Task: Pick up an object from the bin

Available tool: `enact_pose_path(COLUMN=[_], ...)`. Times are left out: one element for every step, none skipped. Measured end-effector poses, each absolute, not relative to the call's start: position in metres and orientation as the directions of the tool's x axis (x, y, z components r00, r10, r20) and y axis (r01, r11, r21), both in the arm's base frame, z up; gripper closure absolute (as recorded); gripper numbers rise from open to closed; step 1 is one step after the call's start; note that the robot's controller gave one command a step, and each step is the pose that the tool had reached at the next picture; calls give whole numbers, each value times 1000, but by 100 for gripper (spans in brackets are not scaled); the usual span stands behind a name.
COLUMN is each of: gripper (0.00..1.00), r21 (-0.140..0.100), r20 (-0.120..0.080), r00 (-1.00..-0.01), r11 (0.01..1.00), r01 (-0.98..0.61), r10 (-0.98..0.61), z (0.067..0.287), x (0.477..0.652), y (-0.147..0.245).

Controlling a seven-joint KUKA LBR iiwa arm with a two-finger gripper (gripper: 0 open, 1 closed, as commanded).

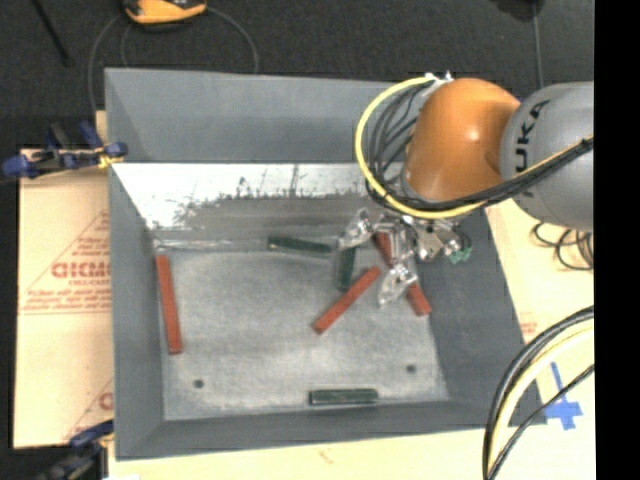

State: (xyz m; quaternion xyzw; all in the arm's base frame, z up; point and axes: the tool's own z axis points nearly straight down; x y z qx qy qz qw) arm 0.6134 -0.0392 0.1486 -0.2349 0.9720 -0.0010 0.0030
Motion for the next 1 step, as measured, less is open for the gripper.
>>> enact_pose_path(gripper=[0], r21=[-6], r20=[-6], r00=[-781], r11=[781], r01=[-624], r10=[-624], z=[91], x=[610], y=[-34])
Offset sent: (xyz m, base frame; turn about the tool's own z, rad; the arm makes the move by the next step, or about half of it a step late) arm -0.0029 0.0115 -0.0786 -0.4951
